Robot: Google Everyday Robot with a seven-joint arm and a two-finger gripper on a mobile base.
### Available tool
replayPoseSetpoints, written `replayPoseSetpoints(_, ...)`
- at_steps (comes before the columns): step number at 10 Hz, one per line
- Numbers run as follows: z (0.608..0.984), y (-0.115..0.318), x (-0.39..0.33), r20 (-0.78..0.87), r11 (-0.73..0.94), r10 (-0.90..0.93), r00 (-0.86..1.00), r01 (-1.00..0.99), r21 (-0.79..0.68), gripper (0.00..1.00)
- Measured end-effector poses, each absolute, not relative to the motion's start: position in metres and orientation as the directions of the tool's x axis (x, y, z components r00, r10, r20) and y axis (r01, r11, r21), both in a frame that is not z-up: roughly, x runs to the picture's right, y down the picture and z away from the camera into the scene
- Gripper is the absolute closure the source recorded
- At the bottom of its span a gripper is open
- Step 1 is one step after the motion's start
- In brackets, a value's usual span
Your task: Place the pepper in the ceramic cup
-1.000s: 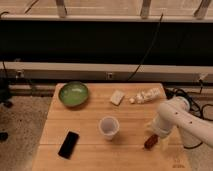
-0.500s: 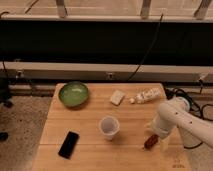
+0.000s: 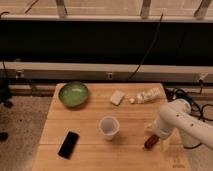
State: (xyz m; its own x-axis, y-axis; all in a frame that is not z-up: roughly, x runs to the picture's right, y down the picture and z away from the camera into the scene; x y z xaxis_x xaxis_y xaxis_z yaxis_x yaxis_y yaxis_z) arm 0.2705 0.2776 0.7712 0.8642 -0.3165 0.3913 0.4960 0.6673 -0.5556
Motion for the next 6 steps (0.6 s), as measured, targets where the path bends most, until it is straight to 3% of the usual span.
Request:
replayPoseSetpoints(3,0.7773,0.2822,0.2717,0.392,0.662,-0.324,0.861,0.502,-0.556,0.22)
replayPoseSetpoints(4,0.7787,0.2829,0.2722,0.391,0.661,-0.326,0.861,0.503,-0.556,0.28)
replayPoseSetpoints(6,0.7819,0.2858,0.2732,0.391,0.658,-0.325,0.861,0.503,-0.560,0.51)
